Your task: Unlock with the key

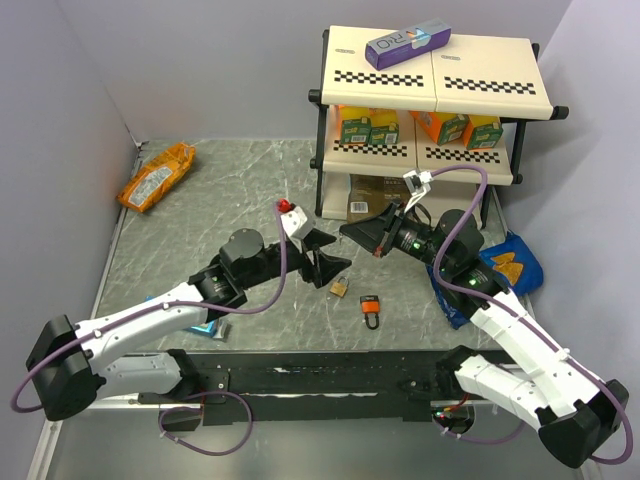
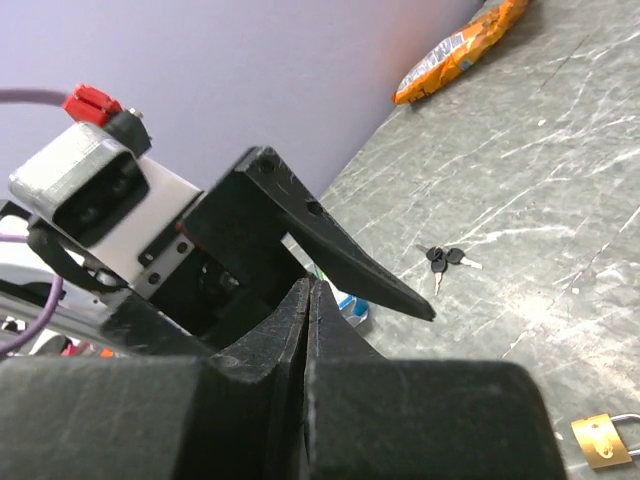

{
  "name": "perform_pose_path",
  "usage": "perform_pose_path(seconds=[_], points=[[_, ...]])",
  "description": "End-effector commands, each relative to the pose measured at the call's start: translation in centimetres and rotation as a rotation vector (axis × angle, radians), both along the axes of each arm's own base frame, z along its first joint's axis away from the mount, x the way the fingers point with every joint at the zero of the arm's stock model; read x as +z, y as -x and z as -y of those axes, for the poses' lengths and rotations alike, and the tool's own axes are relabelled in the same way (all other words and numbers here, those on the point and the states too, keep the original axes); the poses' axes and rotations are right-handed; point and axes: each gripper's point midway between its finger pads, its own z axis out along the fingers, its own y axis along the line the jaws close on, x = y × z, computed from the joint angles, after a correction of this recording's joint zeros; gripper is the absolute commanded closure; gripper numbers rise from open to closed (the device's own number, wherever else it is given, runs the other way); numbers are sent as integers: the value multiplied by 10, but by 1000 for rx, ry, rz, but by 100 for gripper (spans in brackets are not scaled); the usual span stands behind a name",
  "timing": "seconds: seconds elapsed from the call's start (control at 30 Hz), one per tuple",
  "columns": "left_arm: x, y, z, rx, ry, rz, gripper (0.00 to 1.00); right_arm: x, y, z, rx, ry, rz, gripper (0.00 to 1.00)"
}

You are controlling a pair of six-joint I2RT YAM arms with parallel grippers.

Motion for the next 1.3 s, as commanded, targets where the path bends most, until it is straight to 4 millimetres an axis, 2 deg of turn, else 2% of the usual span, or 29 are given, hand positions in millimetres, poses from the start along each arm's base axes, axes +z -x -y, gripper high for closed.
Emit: perform_pose_path(seconds=[0.0,0.1,0.23,0.5,0.73,0.93,1.07,1.17,1.27], points=[[31,-8,3,55,34,94,30,11,1,3,-18,-41,11,100],[29,-13,3,86,25,87,31,8,0,3,-22,-31,0,100],[38,-10,3,80,64,102,31,6,0,4,-24,-28,-7,100],[39,-11,7,74,76,99,39,3,-1,3,-20,-20,-24,100],[39,-8,7,63,79,102,61,-2,-2,1,-18,-10,-38,100],[35,-7,10,44,71,91,72,-8,-2,1,-12,-1,-59,100],[33,-7,12,36,60,86,85,-10,-2,0,-13,0,-64,100],[31,-6,10,41,46,88,98,-12,-4,1,-23,11,-67,100],[24,-1,7,22,14,90,99,-16,-5,4,-36,30,-67,100]])
